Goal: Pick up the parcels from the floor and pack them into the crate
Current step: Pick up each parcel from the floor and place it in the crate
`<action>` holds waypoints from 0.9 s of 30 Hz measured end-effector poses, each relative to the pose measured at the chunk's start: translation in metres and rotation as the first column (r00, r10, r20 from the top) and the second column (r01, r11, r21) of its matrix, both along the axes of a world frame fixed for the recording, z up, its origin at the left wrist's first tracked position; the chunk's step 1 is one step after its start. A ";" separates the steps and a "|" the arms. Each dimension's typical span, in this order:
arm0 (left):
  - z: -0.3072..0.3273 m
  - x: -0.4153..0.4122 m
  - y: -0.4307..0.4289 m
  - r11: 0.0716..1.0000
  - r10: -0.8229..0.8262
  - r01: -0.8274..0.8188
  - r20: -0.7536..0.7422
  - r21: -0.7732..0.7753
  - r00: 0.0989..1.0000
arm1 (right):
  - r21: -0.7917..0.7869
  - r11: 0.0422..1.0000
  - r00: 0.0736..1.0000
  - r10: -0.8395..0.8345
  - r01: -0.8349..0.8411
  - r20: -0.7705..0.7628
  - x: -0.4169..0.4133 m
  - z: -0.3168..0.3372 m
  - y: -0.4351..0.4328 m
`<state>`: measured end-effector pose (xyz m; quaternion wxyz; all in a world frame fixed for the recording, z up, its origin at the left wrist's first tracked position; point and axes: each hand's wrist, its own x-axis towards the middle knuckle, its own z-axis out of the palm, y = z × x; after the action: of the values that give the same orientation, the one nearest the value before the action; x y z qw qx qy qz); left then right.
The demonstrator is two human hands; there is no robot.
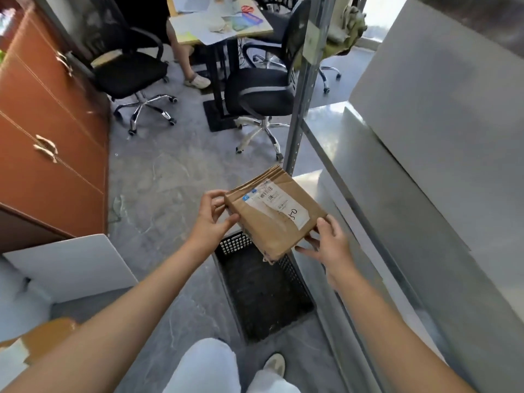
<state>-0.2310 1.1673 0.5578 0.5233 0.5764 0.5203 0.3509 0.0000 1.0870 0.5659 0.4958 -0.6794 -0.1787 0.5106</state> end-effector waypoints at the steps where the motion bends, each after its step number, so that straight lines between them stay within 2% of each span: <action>1: -0.010 -0.001 0.007 0.999 0.018 -0.016 0.035 -0.041 0.999 | -0.027 1.000 1.000 -0.007 0.007 -0.004 -0.003 -0.008 0.006; 4: -0.032 0.001 0.029 0.980 0.088 -0.063 0.126 -0.189 0.988 | -0.118 0.993 1.000 -0.031 0.032 0.003 -0.016 -0.033 0.026; 7: -0.059 0.000 0.053 0.959 0.103 -0.062 0.136 -0.275 0.985 | -0.202 0.978 0.998 -0.061 0.060 0.000 -0.028 -0.058 0.046; 10: -0.099 -0.007 0.084 0.939 0.080 -0.047 0.083 -0.341 0.993 | -0.276 0.957 0.996 -0.094 0.092 0.005 -0.040 -0.094 0.066; 14: -0.167 -0.015 0.126 0.927 0.017 -0.037 -0.058 -0.373 0.998 | -0.364 0.920 0.987 -0.158 0.145 -0.006 -0.060 -0.155 0.092; 16: -0.211 -0.020 0.147 0.912 -0.051 -0.001 -0.117 -0.410 0.992 | -0.417 0.892 0.980 -0.197 0.176 -0.007 -0.071 -0.205 0.102; 21: -0.344 -0.026 0.173 0.912 -0.237 0.124 -0.255 -0.392 0.937 | -0.491 0.852 0.974 -0.225 0.180 -0.034 -0.090 -0.337 0.117; 27: -0.490 -0.027 0.160 0.935 -0.266 0.116 -0.447 -0.335 0.854 | -0.565 0.818 0.988 -0.153 0.105 -0.037 -0.093 -0.499 0.118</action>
<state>-0.2583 1.3269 0.0682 0.4890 0.6100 0.6208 0.0587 -0.0928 1.2054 0.0670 0.3144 -0.7844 0.0458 0.5327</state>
